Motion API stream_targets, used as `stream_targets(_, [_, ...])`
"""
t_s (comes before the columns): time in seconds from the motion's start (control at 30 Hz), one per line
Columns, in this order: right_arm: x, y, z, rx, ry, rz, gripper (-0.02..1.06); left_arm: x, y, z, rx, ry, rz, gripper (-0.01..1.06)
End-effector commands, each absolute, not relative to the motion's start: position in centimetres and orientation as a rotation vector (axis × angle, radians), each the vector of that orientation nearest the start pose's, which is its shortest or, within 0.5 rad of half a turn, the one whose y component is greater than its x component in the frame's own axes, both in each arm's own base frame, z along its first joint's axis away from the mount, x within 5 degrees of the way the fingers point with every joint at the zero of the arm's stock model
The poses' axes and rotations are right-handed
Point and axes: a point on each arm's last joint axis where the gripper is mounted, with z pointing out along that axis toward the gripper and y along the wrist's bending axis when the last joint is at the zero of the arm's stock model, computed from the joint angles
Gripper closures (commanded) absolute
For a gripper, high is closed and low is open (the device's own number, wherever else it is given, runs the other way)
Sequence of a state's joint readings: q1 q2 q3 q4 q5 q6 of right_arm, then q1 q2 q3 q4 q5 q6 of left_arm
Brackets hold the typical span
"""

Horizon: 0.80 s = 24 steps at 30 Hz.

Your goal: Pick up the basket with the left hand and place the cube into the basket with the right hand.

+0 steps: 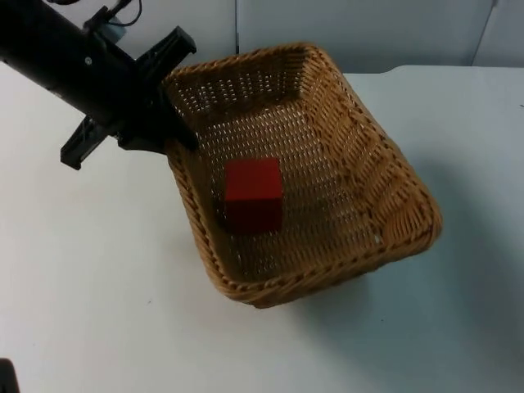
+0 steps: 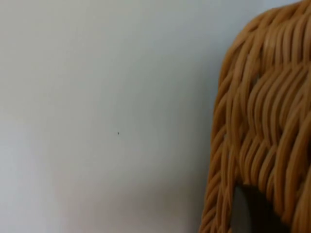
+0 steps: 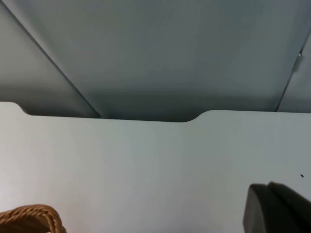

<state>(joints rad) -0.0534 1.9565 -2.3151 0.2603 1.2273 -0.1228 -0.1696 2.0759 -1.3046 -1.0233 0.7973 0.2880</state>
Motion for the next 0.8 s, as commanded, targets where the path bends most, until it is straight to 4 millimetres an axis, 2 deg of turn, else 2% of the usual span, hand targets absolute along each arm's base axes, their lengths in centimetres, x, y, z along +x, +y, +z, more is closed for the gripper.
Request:
stream_targets(0.0, [42.1,-0.3,44.0,-0.101,2.310,0.240,1.05,39.3,-12.5,14.7,-0.376,2.782,-1.119,0.91])
stream_targets(0.1, [42.1,-0.3,44.0,-0.101,2.310,0.240,1.05,39.3,-12.4,14.4,-0.363,2.795,-1.096,0.87])
stream_targets(0.17, [42.1,-0.3,44.0,-0.101,2.310,0.240,1.05,39.3,-12.2,14.1,-0.340,2.801,-1.050,0.79])
stream_targets(0.23, [42.1,-0.3,44.0,-0.101,2.310,0.240,1.05,39.5,-12.0,14.0,-0.329,2.795,-1.006,0.64])
stream_targets(0.27, [42.1,-0.3,44.0,-0.101,2.310,0.240,1.05,39.5,-12.0,14.0,-0.329,2.795,-1.006,0.64])
stream_targets(0.33, [42.1,-0.3,44.0,-0.101,2.310,0.240,1.05,39.7,-11.9,14.0,-0.337,2.780,-0.986,0.52])
stream_targets(0.4, [42.1,-0.3,44.0,-0.101,2.310,0.240,1.05,39.8,-11.8,14.0,-0.345,2.766,-0.970,0.43])
stream_targets(0.6, [42.1,-0.3,44.0,-0.101,2.310,0.240,1.05,40.2,-11.5,13.9,-0.354,2.739,-0.931,0.42])
stream_targets(0.77, [42.1,-0.3,44.0,-0.101,2.310,0.240,1.05,40.9,-9.9,15.1,-0.365,2.685,-0.896,0.42])
